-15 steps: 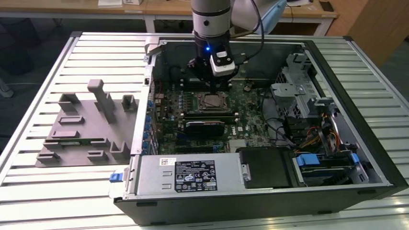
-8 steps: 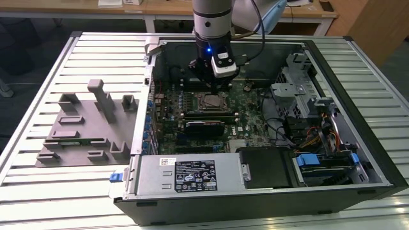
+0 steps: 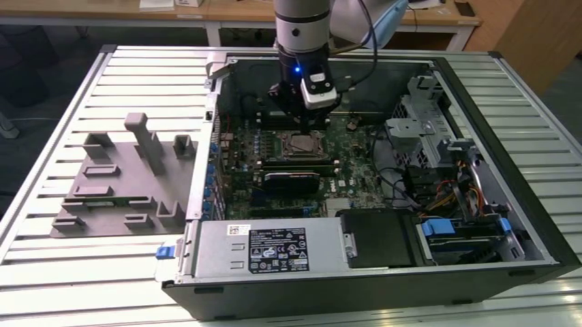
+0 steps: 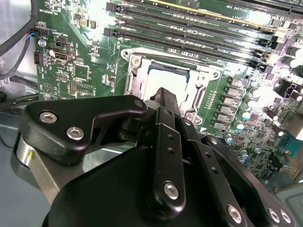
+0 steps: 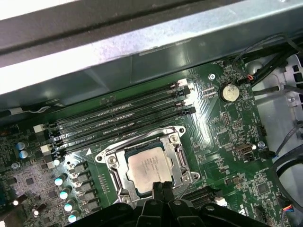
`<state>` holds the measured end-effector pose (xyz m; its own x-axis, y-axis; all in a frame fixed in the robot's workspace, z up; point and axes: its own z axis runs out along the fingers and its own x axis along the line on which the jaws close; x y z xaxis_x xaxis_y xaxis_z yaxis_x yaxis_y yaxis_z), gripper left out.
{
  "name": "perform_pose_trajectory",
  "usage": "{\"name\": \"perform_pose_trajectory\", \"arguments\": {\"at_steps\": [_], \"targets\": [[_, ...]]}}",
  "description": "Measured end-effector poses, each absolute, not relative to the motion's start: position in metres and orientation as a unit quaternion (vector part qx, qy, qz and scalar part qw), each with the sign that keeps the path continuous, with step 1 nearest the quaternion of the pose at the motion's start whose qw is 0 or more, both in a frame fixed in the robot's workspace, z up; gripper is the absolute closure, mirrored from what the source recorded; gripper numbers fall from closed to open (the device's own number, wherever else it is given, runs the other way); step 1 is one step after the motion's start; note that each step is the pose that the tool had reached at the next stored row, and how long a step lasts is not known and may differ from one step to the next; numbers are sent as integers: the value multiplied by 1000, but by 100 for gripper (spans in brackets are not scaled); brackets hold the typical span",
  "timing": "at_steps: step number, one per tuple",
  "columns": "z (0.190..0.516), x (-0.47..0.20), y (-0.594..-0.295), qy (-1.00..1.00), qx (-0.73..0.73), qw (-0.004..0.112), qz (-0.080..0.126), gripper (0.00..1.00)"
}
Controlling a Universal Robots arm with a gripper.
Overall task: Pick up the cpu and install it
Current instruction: 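Install the second cpu locking lever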
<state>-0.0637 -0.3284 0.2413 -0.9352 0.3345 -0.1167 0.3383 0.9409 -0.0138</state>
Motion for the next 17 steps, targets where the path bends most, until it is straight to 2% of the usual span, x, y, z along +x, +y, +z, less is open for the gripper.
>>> {"name": "perform_pose_trajectory", "arguments": {"at_steps": [17], "targets": [[241, -68, -351, 984, 171, 55, -6, 89]]}}
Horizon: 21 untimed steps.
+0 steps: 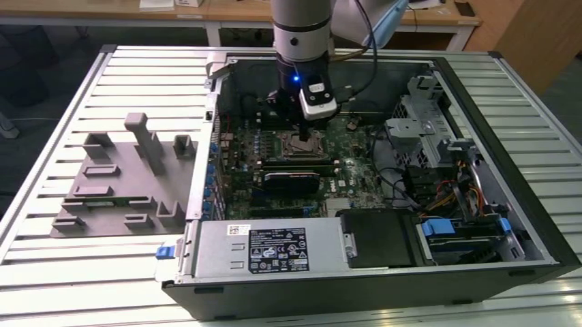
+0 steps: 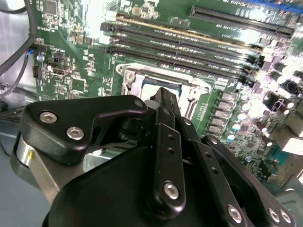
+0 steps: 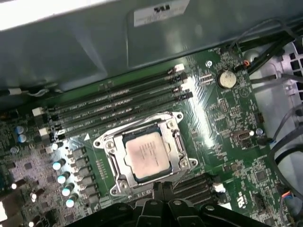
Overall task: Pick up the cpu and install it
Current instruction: 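Install the second cpu locking lever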
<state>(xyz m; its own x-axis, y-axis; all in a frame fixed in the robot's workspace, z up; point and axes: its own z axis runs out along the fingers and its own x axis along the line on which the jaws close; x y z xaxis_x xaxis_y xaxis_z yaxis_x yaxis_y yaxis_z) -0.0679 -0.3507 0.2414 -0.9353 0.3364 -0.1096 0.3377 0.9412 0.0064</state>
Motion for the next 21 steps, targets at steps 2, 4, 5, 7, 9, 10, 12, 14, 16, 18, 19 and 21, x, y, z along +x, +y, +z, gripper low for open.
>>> {"name": "perform_pose_trajectory", "arguments": {"at_steps": [2, 4, 5, 7, 9, 10, 12, 14, 16, 18, 19, 21], "targets": [[241, -69, -353, 984, 171, 54, -5, 89], [241, -72, -357, 984, 171, 54, -4, 89], [241, -73, -358, 984, 171, 54, -4, 89], [241, -74, -361, 984, 171, 54, -3, 89], [241, -76, -363, 984, 169, 54, -2, 89], [240, -77, -364, 985, 166, 54, -1, 89], [240, -78, -364, 986, 159, 53, 1, 89], [239, -79, -365, 987, 151, 54, 2, 89], [238, -79, -365, 988, 142, 53, 2, 89], [237, -79, -366, 990, 133, 53, 2, 89], [237, -79, -366, 990, 129, 53, 3, 89], [236, -80, -367, 991, 122, 53, 3, 89]]}}
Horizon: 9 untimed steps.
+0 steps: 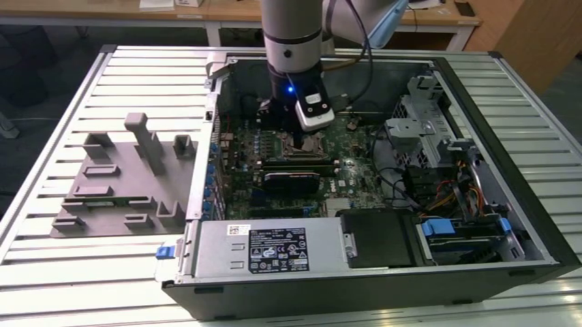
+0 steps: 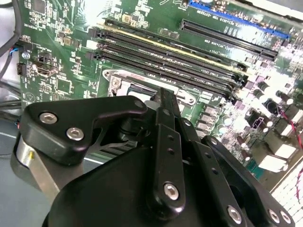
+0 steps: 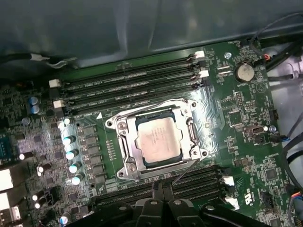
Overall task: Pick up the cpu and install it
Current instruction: 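Install the second cpu locking lever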
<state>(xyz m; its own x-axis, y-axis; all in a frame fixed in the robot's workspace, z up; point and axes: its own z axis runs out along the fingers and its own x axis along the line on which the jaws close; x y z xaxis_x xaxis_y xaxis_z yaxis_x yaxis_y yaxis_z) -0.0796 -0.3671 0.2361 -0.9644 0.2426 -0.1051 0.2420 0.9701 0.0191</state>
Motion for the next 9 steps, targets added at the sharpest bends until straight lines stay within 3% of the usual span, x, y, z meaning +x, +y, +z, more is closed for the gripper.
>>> {"name": "perform_pose_trajectory", "arguments": {"at_steps": [9], "targets": [[235, -81, -370, 993, 105, 53, 4, 89]]}}
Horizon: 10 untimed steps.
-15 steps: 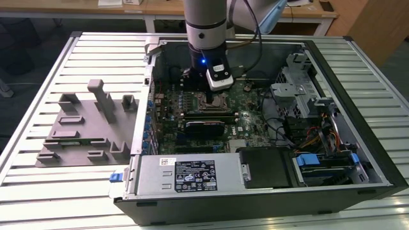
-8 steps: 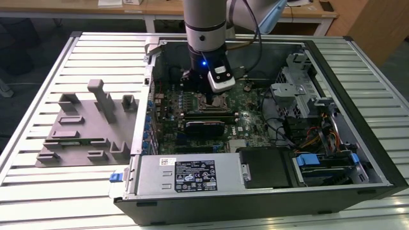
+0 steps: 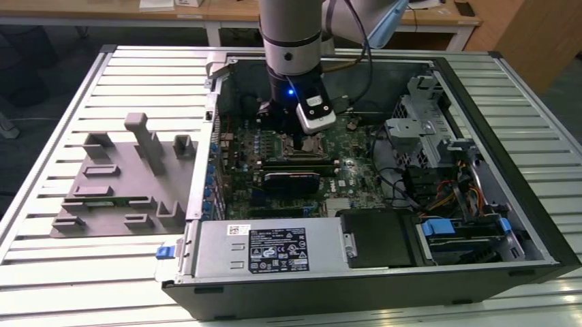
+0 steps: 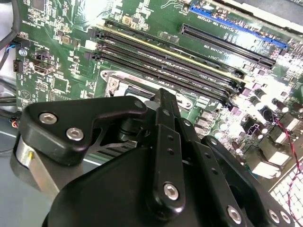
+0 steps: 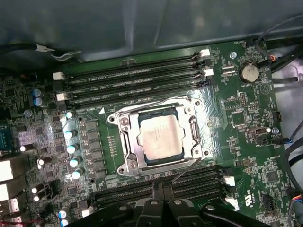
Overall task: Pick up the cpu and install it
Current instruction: 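Install the second cpu locking lever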
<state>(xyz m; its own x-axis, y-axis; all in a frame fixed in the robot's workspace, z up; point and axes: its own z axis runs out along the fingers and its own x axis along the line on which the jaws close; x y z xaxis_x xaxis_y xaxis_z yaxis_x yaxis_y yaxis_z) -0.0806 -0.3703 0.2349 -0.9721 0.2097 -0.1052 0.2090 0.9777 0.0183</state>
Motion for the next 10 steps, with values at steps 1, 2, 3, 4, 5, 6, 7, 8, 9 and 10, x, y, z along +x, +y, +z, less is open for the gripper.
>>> {"name": "perform_pose_trajectory", "arguments": {"at_steps": [1, 2, 3, 4, 5, 6, 7, 8, 9, 10], "targets": [[235, -81, -370, 993, 105, 53, 4, 89], [234, -81, -370, 993, 105, 52, 4, 89], [234, -81, -371, 993, 105, 49, 3, 89], [234, -81, -371, 994, 105, 44, 3, 89], [233, -81, -371, 994, 104, 39, 2, 89], [232, -81, -371, 994, 103, 33, 1, 89], [232, -81, -371, 994, 102, 27, 1, 89], [231, -81, -371, 995, 101, 21, 0, 89], [231, -81, -371, 995, 101, 15, 0, 89], [231, -81, -371, 995, 100, 12, -1, 89]]}}
